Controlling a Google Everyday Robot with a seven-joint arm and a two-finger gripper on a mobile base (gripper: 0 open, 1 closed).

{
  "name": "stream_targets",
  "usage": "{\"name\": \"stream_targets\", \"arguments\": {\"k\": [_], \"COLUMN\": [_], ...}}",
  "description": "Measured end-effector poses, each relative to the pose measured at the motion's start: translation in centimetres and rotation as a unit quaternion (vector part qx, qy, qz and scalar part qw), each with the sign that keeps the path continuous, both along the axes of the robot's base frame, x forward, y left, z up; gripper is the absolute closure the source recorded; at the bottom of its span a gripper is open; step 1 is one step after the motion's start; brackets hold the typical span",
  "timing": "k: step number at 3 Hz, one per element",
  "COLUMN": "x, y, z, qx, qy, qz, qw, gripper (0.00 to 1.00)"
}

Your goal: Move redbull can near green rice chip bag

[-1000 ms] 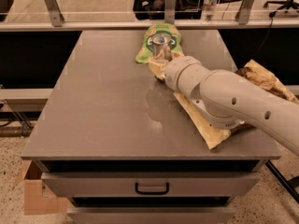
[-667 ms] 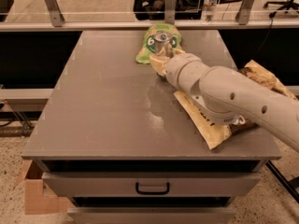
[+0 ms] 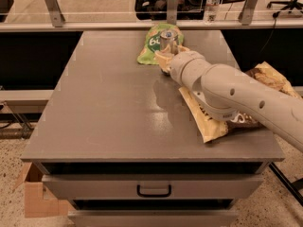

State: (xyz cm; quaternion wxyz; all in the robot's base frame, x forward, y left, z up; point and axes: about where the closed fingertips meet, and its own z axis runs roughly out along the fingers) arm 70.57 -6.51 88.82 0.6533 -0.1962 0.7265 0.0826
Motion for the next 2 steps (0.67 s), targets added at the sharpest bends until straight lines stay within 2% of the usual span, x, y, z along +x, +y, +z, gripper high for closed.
{"name": "stream_targets", "arguments": {"k": [2], "x": [0.42], "y": [0.89], "z": [-0.97], "qx": [-0.004], "qy": [0.011], "qz": [0.015], "qw": [0.9998], "gripper": [0.15]}}
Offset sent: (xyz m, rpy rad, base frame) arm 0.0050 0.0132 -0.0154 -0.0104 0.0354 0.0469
